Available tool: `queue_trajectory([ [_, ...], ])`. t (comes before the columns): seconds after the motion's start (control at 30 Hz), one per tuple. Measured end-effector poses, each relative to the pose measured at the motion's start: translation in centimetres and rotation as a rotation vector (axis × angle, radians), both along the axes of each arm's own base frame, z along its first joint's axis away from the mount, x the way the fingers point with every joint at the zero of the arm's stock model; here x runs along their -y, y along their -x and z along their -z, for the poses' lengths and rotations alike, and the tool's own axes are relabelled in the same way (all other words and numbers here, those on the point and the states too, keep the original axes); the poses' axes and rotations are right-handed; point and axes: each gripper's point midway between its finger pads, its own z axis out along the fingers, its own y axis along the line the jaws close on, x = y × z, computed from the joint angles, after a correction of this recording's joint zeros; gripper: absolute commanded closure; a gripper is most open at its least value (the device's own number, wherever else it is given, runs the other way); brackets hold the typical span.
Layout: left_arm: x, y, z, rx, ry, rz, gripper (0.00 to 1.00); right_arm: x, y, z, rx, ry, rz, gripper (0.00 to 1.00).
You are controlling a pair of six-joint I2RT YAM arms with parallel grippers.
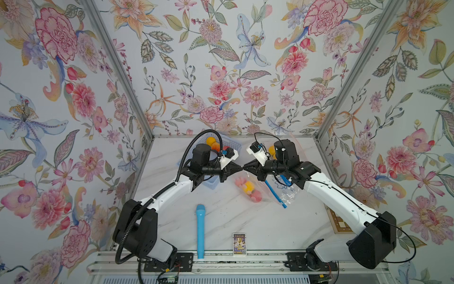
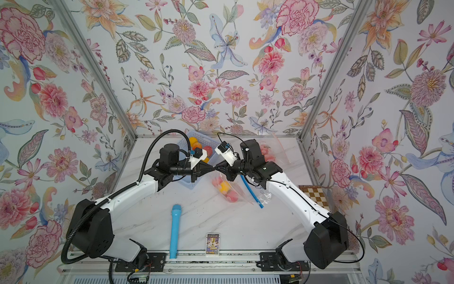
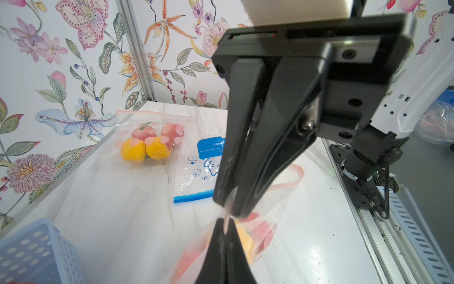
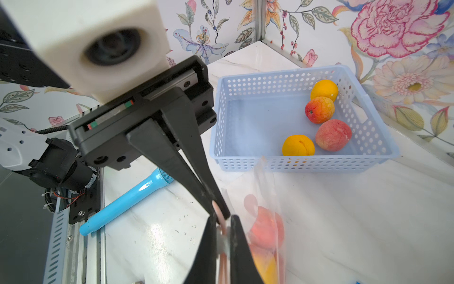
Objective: Place the peach in a zip-top bag and seal the zipper
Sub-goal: Zip the zipper on the zipper food storage bag.
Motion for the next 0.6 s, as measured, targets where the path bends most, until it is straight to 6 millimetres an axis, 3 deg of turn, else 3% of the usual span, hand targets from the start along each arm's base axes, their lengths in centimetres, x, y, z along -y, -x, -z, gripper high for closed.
queue_trajectory([
  [0.6,-4.1,-5.5,-0.3,-0.126,0.150,-0.320,1.00,2.1,-0.1,1.4,-0.027,0.036,0.126,1.00],
])
